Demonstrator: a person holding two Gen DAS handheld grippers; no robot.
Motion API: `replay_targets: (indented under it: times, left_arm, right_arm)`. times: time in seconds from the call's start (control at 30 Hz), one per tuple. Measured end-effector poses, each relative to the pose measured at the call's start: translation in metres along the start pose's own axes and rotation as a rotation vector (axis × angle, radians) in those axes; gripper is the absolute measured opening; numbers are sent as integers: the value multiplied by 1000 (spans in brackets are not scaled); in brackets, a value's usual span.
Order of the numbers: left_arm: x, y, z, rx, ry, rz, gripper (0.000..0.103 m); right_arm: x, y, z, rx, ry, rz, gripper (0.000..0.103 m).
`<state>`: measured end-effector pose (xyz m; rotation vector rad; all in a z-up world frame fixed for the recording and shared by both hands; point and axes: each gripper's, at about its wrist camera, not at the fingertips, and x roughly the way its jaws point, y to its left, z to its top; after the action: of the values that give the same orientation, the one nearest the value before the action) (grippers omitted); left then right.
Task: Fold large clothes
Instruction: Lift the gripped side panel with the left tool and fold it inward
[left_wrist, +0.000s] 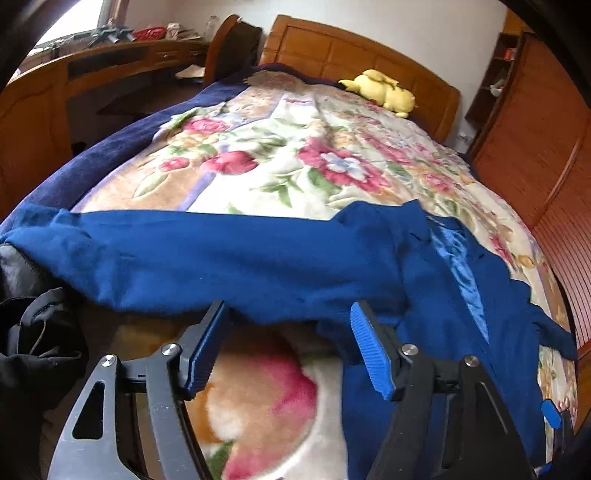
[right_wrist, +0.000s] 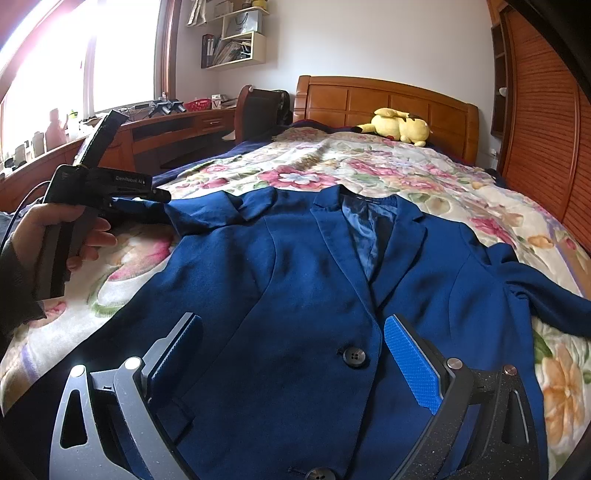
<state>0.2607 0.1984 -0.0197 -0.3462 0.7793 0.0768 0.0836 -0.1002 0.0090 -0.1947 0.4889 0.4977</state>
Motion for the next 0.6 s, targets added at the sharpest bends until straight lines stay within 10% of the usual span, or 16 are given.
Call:
replay_targets:
  times: [0.6]
  left_arm:
    - [27, 25, -13, -77, 81, 163, 69]
  right_arm:
    - [0, 0, 0, -11, 1, -1, 99]
